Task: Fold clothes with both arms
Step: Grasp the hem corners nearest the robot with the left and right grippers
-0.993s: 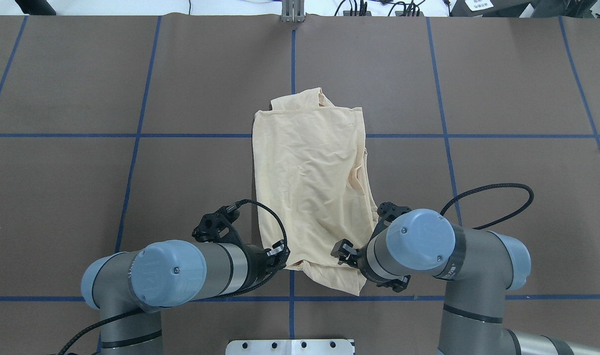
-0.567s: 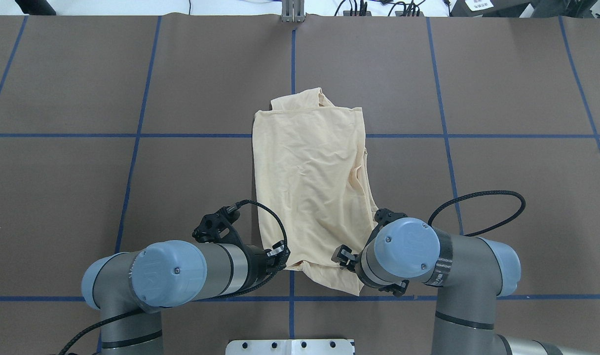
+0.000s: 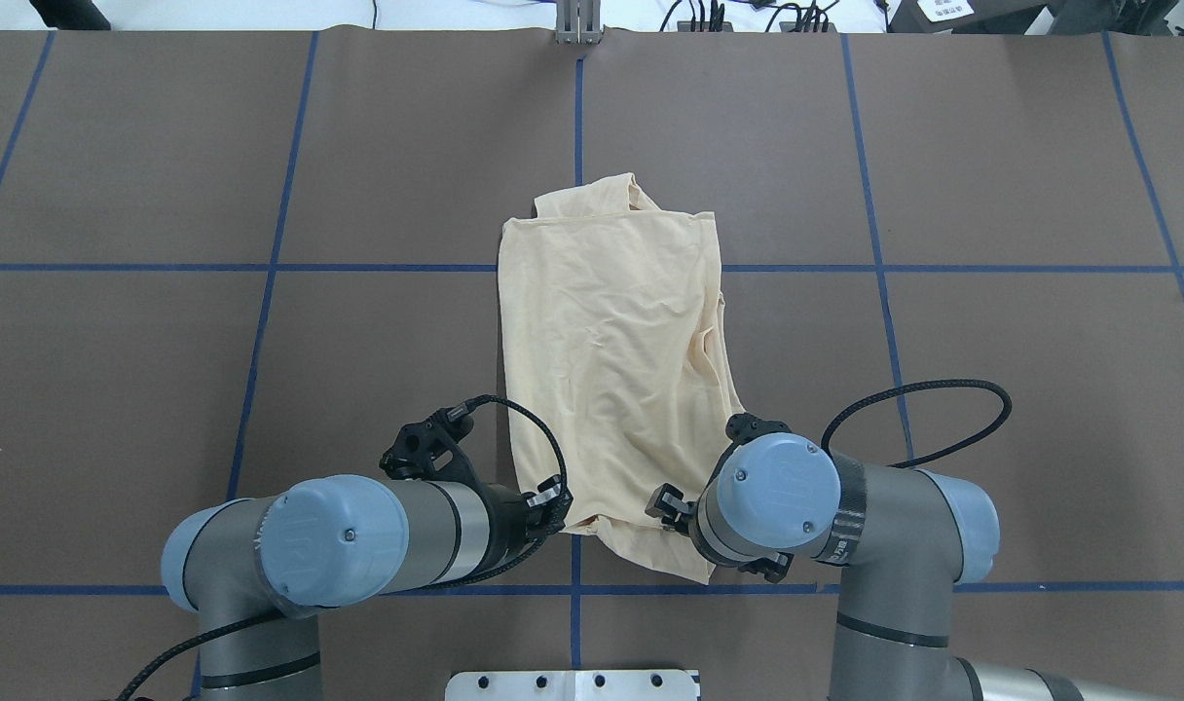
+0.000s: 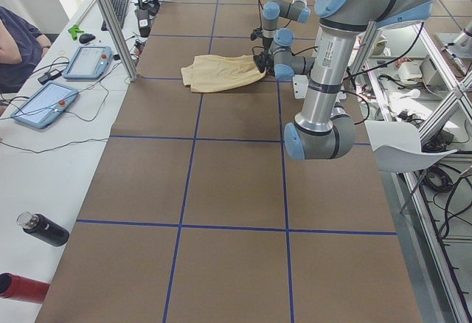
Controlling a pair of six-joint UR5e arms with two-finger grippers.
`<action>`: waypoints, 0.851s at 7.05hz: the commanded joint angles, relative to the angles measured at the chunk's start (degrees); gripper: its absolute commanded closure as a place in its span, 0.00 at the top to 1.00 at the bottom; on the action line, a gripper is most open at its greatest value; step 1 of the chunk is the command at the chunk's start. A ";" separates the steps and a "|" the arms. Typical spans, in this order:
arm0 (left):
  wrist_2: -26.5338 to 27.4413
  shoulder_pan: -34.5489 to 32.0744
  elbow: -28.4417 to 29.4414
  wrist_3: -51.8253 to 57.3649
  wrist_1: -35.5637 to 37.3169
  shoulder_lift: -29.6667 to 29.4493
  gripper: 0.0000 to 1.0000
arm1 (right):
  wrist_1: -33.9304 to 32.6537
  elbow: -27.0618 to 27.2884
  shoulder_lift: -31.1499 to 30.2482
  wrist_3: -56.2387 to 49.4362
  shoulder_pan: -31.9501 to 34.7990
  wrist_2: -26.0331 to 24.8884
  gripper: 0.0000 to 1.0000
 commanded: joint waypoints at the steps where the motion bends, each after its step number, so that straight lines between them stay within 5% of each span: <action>1: 0.03 -0.09 -0.10 0.00 0.00 0.08 0.00 | -0.12 -0.06 0.08 0.00 -0.38 0.06 0.81; 3: 0.03 -0.09 -0.27 -0.08 0.00 0.08 0.00 | -0.21 0.11 0.16 0.18 -0.82 0.15 0.71; 6: 0.03 -0.09 -0.19 -0.17 0.00 0.07 0.00 | -0.21 0.29 0.16 0.27 -0.56 0.06 0.17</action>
